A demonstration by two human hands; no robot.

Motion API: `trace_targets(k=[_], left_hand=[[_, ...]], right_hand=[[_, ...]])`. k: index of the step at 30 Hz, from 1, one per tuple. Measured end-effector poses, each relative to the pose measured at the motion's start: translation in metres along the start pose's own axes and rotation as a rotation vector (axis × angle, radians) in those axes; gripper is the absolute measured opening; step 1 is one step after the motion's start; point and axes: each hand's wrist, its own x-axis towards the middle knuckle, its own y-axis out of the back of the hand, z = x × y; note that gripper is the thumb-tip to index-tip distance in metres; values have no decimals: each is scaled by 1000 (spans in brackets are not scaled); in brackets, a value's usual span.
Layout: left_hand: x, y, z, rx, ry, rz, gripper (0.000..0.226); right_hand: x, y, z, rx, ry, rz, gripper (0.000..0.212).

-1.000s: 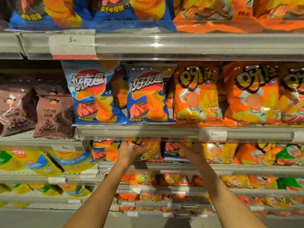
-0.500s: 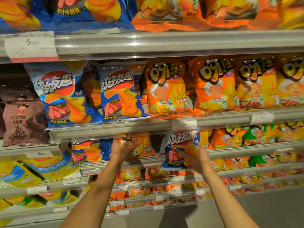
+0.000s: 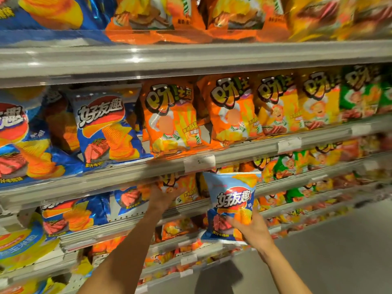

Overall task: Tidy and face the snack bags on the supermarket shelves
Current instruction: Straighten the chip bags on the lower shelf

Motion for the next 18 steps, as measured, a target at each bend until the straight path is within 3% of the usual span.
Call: trace_targets(k=[2,6,9,11,16,18], left_hand=[[3,3,-2,42,30,-28,73],[-2,13,0,218,61,-78,70],[-16,25,-1,133,-26,-143,59],[-28,36,-3,166,-36,-91,44],[-61,80,-20,343,-164,202,37],[-71,107,-30,425,-216,295,31]], right_hand=[[-2,-4,-3,-11,-3,-14,35],[-2,-18,-10,-43,11,-95,32],[-3,-40,-21,-42,19,-176,38],[-1,-59,-25,8,-12,-208,45],[-4,-111,-46,-17,54,-378,55],[-1,-136,-56,-9,35,-421,71]])
